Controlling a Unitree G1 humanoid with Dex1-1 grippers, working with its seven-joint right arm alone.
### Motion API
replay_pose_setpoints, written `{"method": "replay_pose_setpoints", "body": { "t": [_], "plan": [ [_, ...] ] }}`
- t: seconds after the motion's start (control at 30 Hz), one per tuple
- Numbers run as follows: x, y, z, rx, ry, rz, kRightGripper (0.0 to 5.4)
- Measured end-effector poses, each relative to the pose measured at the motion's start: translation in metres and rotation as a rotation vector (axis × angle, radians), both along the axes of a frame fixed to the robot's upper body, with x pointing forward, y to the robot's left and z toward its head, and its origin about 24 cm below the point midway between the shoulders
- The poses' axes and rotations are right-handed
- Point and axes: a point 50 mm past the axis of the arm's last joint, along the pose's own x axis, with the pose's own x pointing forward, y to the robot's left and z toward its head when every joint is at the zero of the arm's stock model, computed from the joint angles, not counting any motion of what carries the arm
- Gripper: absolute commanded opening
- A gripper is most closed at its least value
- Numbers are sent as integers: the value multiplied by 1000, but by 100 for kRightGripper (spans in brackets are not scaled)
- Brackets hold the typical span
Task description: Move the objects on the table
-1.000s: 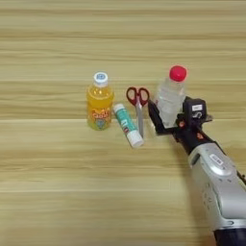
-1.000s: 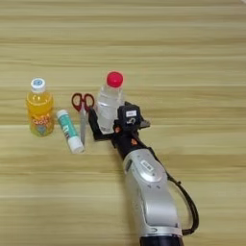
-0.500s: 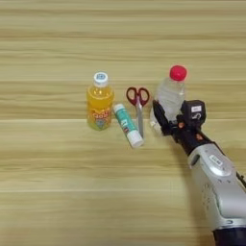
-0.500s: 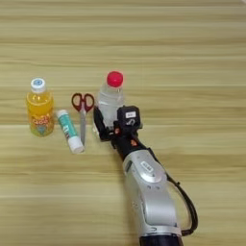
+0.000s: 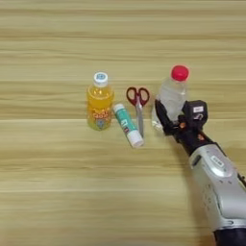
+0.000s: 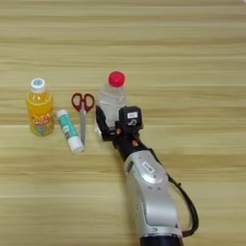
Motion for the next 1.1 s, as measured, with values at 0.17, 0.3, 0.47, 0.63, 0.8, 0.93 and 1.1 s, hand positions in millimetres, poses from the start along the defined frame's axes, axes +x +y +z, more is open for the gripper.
{"method": "replay_pose_setpoints", "body": {
  "t": [0.17,0.3,0.47,0.63,0.8,0.93,1.1],
  "plan": [
    [-1,-2,18,5,-74,-7,308],
    [-1,-6,27,5,-99,-21,307],
    [0,-23,31,-2,-114,-89,307],
    [8,-55,33,-35,-106,-223,307],
    [9,-72,31,-59,-88,-291,307],
    [12,-78,26,-59,-64,-318,305],
    [12,-81,11,-54,-1,-332,305]
  ]
}}
